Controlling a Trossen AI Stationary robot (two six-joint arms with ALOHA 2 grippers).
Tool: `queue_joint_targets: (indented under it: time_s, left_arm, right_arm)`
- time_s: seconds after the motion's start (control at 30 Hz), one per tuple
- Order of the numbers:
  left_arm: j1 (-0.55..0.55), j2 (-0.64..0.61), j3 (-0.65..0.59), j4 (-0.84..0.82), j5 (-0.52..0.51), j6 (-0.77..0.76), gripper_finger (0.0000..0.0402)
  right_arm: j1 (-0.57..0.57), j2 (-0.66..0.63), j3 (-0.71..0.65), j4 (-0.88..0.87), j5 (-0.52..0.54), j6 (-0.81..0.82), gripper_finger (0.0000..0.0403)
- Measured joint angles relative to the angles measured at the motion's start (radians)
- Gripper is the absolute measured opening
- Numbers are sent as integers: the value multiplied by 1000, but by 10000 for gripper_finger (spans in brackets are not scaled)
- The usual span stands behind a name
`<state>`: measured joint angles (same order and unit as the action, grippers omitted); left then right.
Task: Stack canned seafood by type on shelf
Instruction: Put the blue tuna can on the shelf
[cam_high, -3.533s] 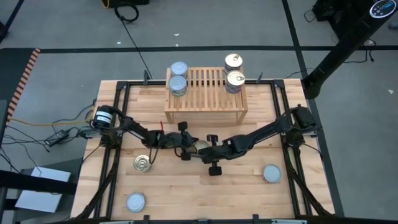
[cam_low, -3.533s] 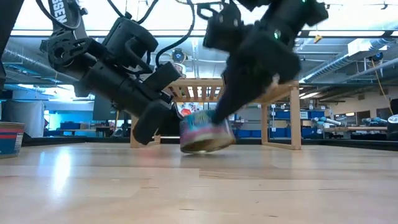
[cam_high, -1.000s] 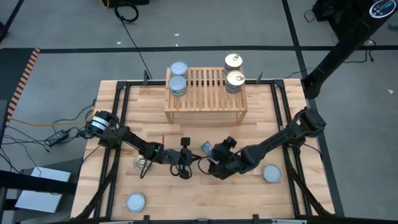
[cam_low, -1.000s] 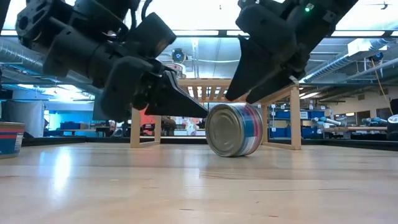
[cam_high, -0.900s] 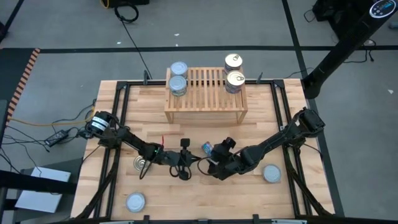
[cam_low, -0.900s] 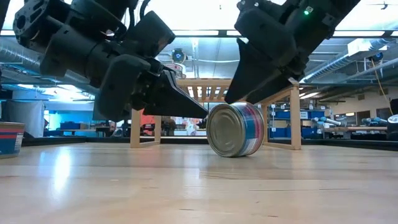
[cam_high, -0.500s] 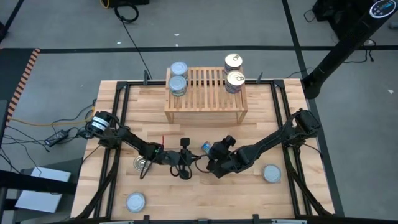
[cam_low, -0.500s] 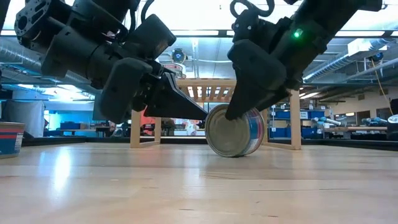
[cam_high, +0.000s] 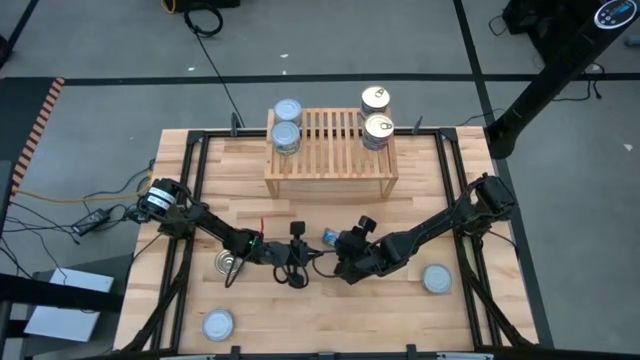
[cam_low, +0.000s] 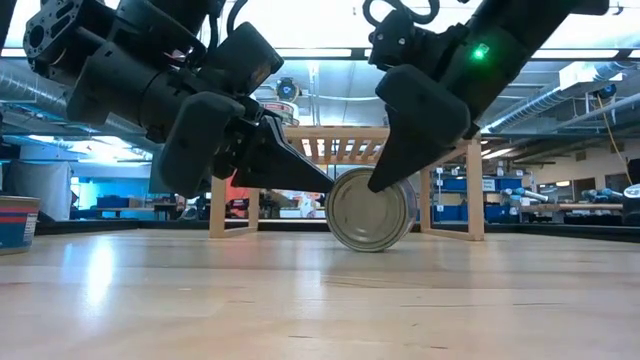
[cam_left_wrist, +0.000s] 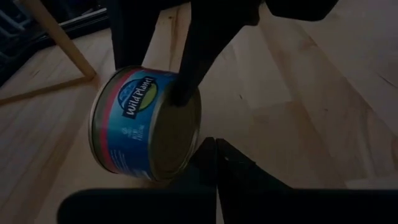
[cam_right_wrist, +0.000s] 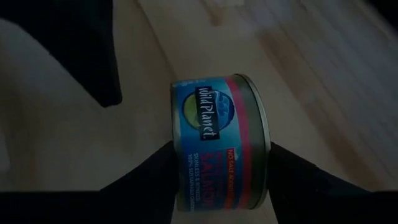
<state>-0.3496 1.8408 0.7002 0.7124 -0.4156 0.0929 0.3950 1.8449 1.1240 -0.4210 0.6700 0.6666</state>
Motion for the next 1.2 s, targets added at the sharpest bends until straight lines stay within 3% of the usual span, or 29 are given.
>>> queue_joint_targets:
  time_s: [0.43,0.73,0.9,1.2]
  left_arm:
    - [-32,0,0,0,0,9,0]
    - [-47,0,0,2,0,8,0]
    - [-47,0,0,6,0,8,0]
    - [-47,0,0,7,0,8,0]
  right_arm:
    - [20,-95,2,-6,2,-268,203]
    - [23,-131,232,-265,275,-608,203]
    - [-75,-131,354,-355,414,-828,203]
    - [-359,-131,423,-257,429,-1251,203]
